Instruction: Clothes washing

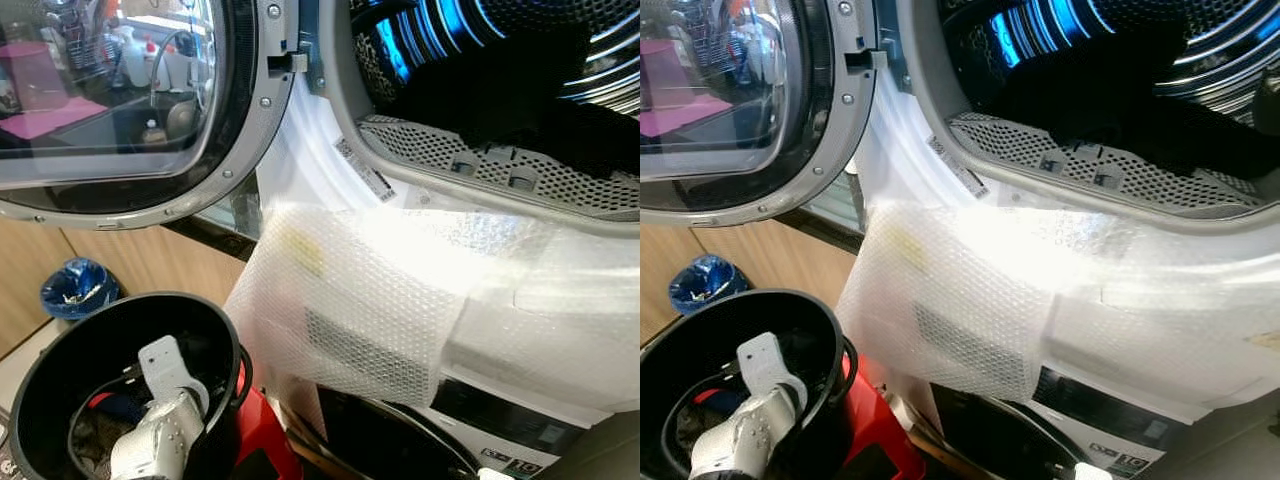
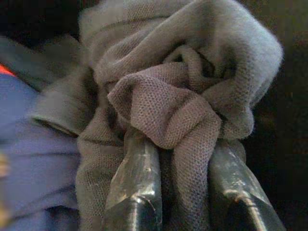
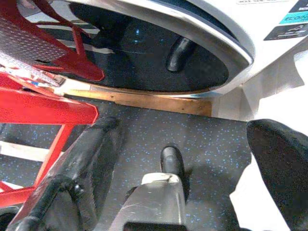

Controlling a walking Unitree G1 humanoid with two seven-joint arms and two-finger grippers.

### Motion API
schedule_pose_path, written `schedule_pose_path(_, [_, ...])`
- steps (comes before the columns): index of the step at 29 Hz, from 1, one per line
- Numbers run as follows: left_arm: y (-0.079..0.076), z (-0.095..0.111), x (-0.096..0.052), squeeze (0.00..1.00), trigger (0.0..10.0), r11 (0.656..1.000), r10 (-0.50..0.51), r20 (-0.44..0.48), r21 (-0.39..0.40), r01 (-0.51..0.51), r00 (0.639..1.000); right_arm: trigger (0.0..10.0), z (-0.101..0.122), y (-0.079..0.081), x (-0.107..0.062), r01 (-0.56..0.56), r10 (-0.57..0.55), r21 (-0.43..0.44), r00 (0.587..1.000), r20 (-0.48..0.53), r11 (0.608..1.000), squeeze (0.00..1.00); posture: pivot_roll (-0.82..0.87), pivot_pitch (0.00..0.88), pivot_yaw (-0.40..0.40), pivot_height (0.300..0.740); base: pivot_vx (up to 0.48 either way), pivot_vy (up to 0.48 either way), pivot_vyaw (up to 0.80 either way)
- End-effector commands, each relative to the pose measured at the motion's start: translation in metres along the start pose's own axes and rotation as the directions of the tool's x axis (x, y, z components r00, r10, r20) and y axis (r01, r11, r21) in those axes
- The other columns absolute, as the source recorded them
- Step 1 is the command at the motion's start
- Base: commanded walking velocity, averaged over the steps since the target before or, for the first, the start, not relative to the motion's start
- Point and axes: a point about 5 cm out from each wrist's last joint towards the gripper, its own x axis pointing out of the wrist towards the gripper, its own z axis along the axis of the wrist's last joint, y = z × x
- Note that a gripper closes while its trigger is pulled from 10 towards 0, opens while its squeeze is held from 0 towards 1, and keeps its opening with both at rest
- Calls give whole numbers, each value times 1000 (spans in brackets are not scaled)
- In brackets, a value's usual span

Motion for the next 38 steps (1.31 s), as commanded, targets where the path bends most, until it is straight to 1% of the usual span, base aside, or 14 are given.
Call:
schedule_pose_path(1, [8,18,-7,0,0,997,29,115,72,-37,993,10000,-2,1,0,-6,6,-3,1000,-5,1000,0,-6,49,5,740,0,0,0])
schedule_pose_path(10, [-1,54,-51,0,0,960,-119,377,279,10,919,10000,-2,6,0,-20,20,-10,1000,-10,1000,0,24,33,13,740,0,0,0])
schedule_pose_path(12, [-19,75,-73,0,0,884,-286,509,468,18,812,10000,0,8,1,-29,29,-16,1000,-5,999,0,37,46,15,740,0,0,0])
schedule_pose_path(13, [-19,75,-73,0,0,884,-286,509,468,18,812,10000,0,8,1,-29,29,-16,1000,-5,999,0,37,46,15,740,0,0,0])
schedule_pose_path(15, [-48,91,-102,0,0,767,-516,553,638,65,654,10000,3,9,2,-35,35,-25,999,4,999,0,52,54,17,740,0,0,0])
schedule_pose_path(17, [-58,93,-111,0,0,756,-573,534,637,149,622,10000,4,10,2,-42,42,-35,999,10,999,0,57,57,18,740,0,0,0])
schedule_pose_path(19, [-77,88,-125,0,0,674,-710,443,652,347,547,10000,7,11,2,-54,55,-47,998,18,997,0,56,58,20,740,0,0,0])
schedule_pose_path(22, [-104,68,-151,0,0,365,-916,153,698,616,370,10000,13,13,3,-68,70,-48,997,34,997,0,47,62,30,740,0,0,0])
schedule_pose_path(25, [-103,59,-156,0,0,247,-947,28,699,671,320,10000,14,13,3,-70,71,-35,997,39,997,0,43,64,36,740,0,0,0])
schedule_pose_path(30, [-103,55,-161,0,0,167,-962,-54,658,734,267,10000,14,13,3,-85,86,-29,995,43,996,0,42,66,37,740,0,0,0])
schedule_pose_path(31, [-104,55,-166,0,0,108,-972,-99,620,777,214,10000,15,16,3,-112,113,-25,992,53,993,0,55,75,38,740,0,0,0])
schedule_pose_path(36, [-104,55,-173,0,0,-19,-970,-214,544,839,117,10000,25,18,4,-159,161,-28,983,88,987,0,47,77,43,740,0,0,0])
schedule_pose_path(37, [-103,54,-176,0,0,-89,-957,-280,518,851,70,10000,32,17,4,-192,193,-21,975,110,981,0,47,77,43,740,0,0,0])
schedule_pose_path(38, [-103,54,-176,0,0,-89,-957,-280,518,851,70,10000,32,17,4,-192,193,-21,975,110,981,0,47,77,43,740,0,0,0])
